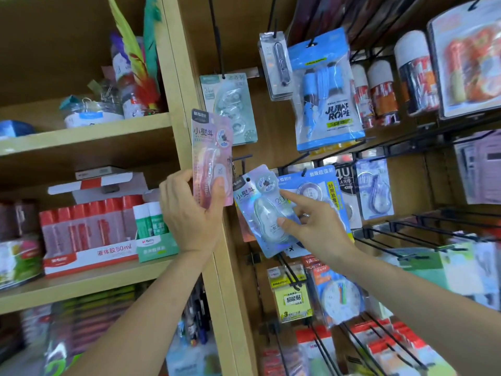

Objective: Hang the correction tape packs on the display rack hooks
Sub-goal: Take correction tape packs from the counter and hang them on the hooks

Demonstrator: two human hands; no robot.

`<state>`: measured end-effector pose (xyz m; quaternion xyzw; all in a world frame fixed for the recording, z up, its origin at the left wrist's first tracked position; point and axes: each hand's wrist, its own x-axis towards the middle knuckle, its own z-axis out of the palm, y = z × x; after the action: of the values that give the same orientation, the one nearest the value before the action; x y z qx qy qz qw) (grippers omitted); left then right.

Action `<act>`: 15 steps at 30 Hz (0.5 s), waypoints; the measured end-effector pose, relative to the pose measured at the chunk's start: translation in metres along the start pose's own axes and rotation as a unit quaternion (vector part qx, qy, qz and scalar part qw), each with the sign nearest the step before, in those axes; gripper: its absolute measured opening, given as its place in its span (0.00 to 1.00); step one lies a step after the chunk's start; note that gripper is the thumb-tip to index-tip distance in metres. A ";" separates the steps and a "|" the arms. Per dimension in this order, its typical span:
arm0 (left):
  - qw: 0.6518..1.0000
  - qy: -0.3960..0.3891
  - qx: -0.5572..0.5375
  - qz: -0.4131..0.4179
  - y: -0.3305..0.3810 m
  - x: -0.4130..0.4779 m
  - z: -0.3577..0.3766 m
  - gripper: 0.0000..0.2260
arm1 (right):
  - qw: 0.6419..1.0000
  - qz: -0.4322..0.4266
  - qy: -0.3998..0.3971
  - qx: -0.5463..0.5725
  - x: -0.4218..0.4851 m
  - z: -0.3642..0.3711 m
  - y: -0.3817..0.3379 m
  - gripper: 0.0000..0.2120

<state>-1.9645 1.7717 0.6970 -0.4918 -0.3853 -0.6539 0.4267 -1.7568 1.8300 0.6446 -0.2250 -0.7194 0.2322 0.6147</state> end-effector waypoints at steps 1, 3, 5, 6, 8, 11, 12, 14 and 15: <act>1.000 0.000 -0.001 -0.001 0.000 0.000 0.000 0.20 | 1.000 0.001 -0.002 0.012 -0.001 0.001 -0.001 0.25; 1.000 0.001 -0.003 0.002 0.000 -0.001 0.000 0.19 | 0.999 0.005 -0.004 0.047 -0.003 0.001 -0.002 0.24; 1.000 0.002 -0.005 0.006 0.001 -0.001 0.000 0.18 | 0.998 0.012 0.001 0.065 -0.005 -0.001 -0.003 0.23; 1.000 0.002 -0.006 0.006 0.001 -0.001 -0.001 0.18 | 0.997 0.019 0.005 0.068 -0.005 -0.003 -0.003 0.23; 1.000 0.000 -0.006 0.004 0.001 -0.001 -0.001 0.18 | 0.997 0.029 0.012 0.063 -0.006 -0.004 -0.003 0.23; 1.000 -0.002 -0.001 0.004 0.001 -0.001 0.000 0.18 | 0.999 0.036 0.017 0.028 -0.001 0.000 0.000 0.25; 1.000 -0.002 0.001 0.004 0.001 -0.001 0.000 0.19 | 0.999 0.034 0.013 0.007 0.002 0.002 0.000 0.25; 1.000 -0.004 0.005 0.002 0.001 -0.001 -0.001 0.20 | 0.997 0.008 0.001 -0.071 0.005 0.006 -0.004 0.27; 1.000 -0.005 0.006 0.002 0.002 -0.001 -0.001 0.21 | 0.992 -0.013 -0.002 -0.128 0.004 0.008 -0.006 0.27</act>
<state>-1.9630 1.7707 0.6961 -0.4932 -0.3905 -0.6481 0.4291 -1.7657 1.8274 0.6505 -0.2917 -0.7471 0.1303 0.5828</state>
